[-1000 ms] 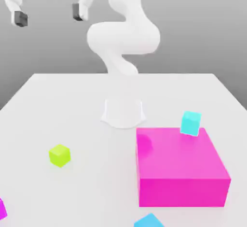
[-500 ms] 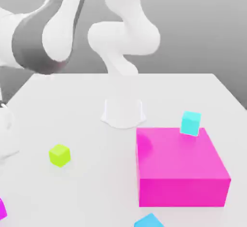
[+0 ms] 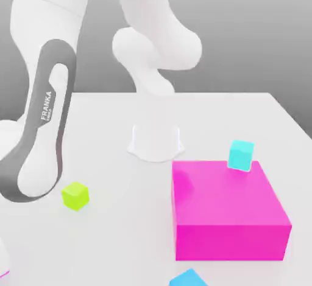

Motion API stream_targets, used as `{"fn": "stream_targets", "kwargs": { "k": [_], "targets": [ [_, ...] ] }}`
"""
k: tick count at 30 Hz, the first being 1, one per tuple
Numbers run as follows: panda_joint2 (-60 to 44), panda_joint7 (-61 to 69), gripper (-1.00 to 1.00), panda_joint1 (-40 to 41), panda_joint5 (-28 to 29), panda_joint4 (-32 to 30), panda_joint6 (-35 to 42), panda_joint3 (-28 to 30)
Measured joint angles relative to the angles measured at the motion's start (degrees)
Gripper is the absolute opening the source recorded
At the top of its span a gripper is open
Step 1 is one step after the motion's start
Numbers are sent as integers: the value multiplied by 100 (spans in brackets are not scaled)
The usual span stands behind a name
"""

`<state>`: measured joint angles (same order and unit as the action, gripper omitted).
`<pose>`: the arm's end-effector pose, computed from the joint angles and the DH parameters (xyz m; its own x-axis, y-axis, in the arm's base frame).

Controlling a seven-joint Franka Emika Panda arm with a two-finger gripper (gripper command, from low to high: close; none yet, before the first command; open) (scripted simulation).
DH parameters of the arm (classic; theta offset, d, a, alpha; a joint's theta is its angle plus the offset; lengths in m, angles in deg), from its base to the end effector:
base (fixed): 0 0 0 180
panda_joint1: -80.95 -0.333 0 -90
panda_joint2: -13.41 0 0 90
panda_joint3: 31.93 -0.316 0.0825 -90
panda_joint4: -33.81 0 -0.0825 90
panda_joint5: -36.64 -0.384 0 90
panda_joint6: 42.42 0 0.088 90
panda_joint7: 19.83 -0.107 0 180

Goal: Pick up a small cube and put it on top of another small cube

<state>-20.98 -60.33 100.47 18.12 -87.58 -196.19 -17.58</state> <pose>0.4620 -0.3277 0.1318 0.0233 -0.9997 -0.0002 -0.9997 -0.0233 -0.0005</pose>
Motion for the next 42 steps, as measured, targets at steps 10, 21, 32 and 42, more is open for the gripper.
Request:
{"fn": "stream_targets", "kwargs": {
  "k": [10,21,32,42],
  "targets": [
    [1817,-478,-100,-600,1428,-1057,633,950],
    [3974,-607,-100,-488,3425,-3123,544,1427],
    [4920,287,-100,-751,3405,-4689,-60,1620],
    [3831,1109,-100,-1426,2214,-4676,-1098,1969]
  ]
}}
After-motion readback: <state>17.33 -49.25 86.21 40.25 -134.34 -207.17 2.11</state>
